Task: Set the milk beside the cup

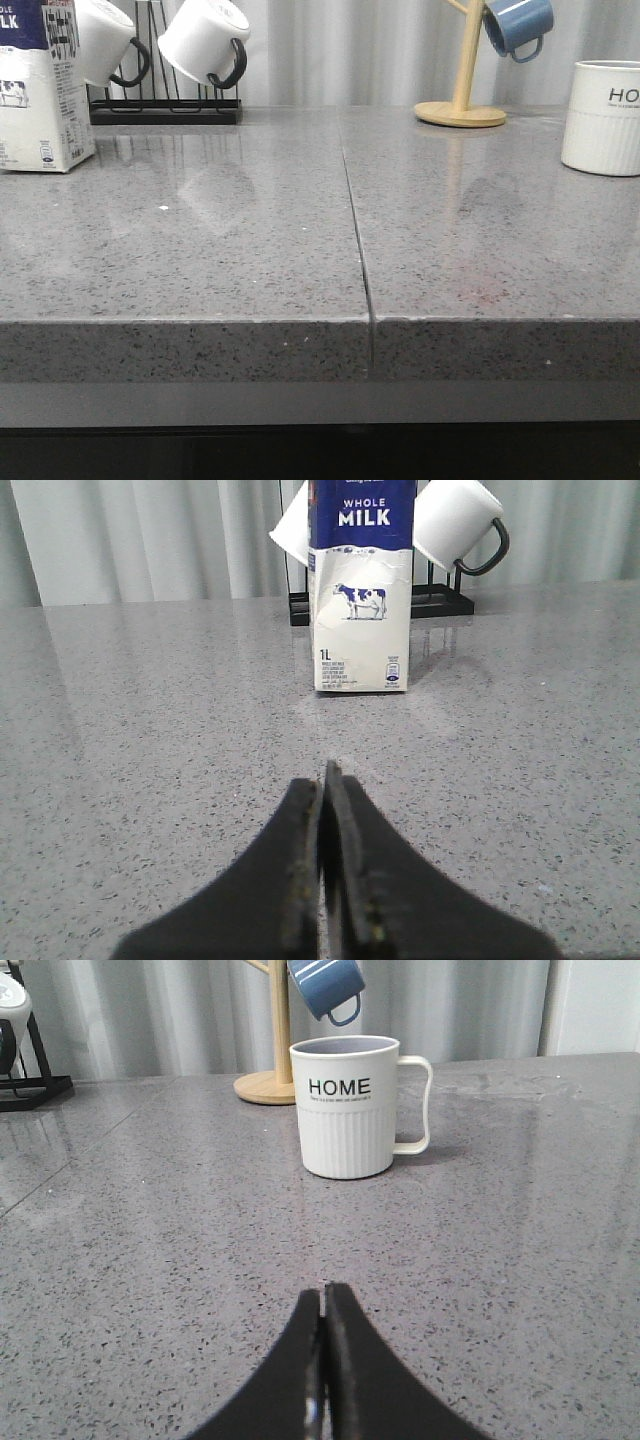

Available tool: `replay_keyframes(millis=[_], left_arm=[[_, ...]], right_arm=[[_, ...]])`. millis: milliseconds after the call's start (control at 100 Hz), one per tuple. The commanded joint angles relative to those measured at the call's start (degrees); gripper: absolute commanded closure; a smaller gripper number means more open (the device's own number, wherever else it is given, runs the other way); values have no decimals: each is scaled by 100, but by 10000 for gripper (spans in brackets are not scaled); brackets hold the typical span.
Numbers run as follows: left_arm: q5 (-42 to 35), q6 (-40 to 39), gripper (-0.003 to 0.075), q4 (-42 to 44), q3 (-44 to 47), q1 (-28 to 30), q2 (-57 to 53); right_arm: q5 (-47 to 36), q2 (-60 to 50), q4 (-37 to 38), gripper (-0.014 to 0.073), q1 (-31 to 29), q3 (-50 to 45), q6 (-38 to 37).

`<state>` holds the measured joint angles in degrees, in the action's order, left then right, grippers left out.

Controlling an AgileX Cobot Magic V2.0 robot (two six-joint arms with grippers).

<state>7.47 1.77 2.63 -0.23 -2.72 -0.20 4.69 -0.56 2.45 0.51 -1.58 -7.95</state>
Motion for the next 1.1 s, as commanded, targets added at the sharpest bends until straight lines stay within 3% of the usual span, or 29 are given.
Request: replay_keyframes(millis=[0,790,1090], left_arm=[[-447,-31,741,-7,250,27,-184],[-447,-31,741,-7,250,27,-184],[-447,-31,741,-7,250,27,-184]], right_arm=[[-417,-104,54,661,7,56,13],[-383,-104,54,661,7,113,13],[1506,459,54,661,7,1636,13]])
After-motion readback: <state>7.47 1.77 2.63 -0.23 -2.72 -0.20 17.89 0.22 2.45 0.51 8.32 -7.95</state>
